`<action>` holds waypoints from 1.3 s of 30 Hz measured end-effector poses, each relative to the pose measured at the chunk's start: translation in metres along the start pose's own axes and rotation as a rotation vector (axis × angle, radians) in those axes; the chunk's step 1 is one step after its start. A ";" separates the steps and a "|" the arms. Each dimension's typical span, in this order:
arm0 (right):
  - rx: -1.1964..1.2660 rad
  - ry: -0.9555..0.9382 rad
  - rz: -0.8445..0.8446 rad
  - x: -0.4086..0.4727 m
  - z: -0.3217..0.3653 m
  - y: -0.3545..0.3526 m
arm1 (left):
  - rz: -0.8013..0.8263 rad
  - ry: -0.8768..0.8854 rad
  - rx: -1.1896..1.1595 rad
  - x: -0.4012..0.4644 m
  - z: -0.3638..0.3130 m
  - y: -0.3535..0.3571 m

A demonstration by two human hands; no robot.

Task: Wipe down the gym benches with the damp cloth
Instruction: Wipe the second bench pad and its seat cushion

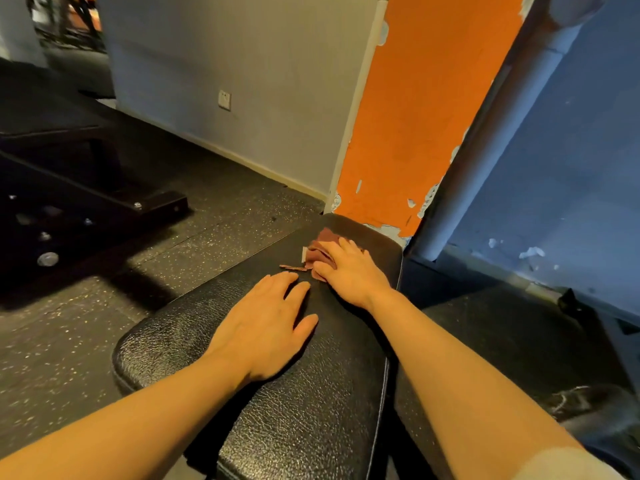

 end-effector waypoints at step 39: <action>-0.057 0.084 -0.055 -0.125 0.086 0.034 | -0.059 -0.225 0.090 -0.164 0.038 -0.044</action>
Point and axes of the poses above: each hand's wrist, its own x-axis towards the middle knuckle, its own y-axis out of the palm, z = x × y, the point moved 2 cm from there along x, towards the middle knuckle, and after that the axes turned 4 degrees about z, right-handed, at the moved point
